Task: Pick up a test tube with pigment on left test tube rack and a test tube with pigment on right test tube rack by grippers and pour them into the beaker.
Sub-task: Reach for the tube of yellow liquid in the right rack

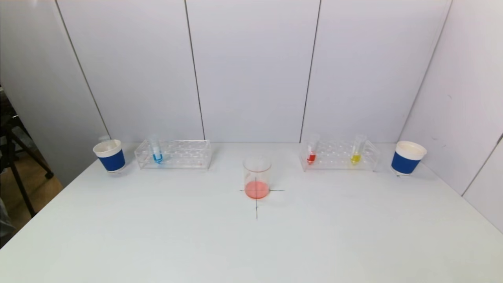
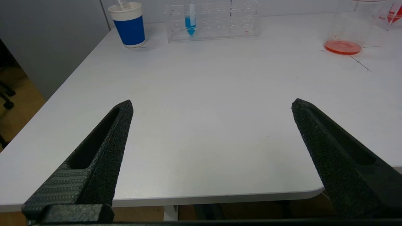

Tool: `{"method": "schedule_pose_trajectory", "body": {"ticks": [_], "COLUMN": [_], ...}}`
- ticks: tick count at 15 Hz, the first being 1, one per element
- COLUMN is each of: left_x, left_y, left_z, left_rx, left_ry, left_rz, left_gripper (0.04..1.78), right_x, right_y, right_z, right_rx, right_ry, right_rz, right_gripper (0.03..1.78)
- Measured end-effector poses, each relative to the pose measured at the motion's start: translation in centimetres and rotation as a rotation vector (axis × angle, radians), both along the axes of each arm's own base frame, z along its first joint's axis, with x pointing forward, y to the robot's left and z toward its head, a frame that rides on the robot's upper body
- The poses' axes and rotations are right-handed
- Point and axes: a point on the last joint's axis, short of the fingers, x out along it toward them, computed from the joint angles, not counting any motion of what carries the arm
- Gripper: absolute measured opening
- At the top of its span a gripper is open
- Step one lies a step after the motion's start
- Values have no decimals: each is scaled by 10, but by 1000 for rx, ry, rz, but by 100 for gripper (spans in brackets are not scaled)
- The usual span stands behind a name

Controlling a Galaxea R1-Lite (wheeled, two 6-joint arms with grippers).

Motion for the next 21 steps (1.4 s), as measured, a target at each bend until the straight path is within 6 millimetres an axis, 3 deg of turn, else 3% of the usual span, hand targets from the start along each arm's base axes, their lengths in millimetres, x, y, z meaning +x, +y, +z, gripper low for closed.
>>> {"method": "schedule_pose_trajectory", "body": {"ticks": [3, 6, 12, 16, 21], "left_x": [0, 0, 0, 0, 0], "left_y": [0, 0, 0, 0, 0], "left_z": [0, 0, 0, 0, 0], "left_rx": [0, 0, 0, 0, 0], "left_ry": [0, 0, 0, 0, 0], "left_rz": [0, 0, 0, 0, 0], "left_gripper": [176, 176, 176, 176, 176], "right_x": [-3, -13, -19, 3, 51], "right_y": [0, 0, 0, 1, 0], "right_z": [11, 36, 105, 146, 180], "right_rx": [-11, -38, -56, -56, -55], "right_ry": [-45, -99, -144, -96, -50], "right_rz": [12, 12, 11, 4, 2], "right_gripper": [177, 177, 177, 177, 177]}}
